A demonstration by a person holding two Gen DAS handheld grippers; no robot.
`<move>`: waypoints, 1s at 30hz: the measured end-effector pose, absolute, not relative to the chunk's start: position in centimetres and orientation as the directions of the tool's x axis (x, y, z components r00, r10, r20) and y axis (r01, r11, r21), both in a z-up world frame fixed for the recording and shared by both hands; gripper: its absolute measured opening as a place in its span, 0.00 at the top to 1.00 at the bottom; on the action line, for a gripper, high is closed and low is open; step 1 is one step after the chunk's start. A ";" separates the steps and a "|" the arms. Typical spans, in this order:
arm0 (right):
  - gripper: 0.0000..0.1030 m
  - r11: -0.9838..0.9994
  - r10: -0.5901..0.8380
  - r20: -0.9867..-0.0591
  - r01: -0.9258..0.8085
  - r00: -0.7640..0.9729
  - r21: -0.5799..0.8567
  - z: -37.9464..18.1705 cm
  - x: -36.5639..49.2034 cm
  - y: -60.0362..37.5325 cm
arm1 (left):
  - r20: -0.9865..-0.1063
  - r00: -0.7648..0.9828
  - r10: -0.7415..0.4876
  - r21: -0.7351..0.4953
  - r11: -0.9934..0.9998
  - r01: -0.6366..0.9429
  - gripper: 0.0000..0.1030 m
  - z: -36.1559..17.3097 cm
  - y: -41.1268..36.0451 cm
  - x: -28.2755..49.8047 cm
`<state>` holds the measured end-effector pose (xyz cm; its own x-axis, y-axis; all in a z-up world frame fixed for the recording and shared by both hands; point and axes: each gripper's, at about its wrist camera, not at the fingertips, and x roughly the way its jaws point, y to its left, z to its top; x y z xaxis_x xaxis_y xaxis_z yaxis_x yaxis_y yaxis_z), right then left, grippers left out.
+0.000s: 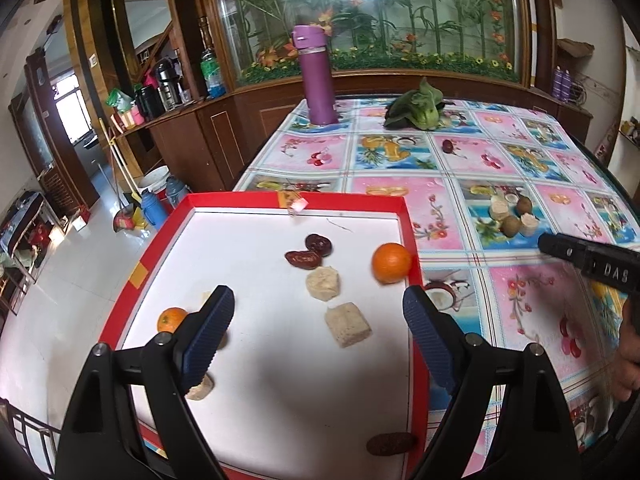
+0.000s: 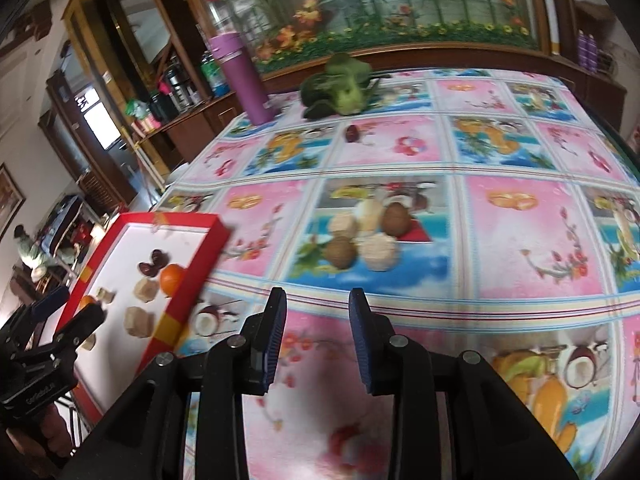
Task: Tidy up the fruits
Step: 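Move both grippers back toward the pile on the table, then grasp a beige lump with the right gripper while the left gripper approaches the pile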
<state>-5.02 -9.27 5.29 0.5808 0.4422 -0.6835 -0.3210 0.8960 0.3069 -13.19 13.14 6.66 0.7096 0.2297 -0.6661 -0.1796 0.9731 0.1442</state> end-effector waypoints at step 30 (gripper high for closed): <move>0.69 0.915 0.380 -0.731 -0.346 0.567 0.208 2.7 1.1 -9.1 | -0.740 0.665 0.102 0.139 0.990 0.002 0.16 6.0 5.3 -7.3</move>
<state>1.15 -9.08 2.67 0.5666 0.3799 -0.7312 -0.3457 0.9151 0.2076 -7.30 5.34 5.95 0.6647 0.1022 -0.7401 0.0022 0.9903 0.1387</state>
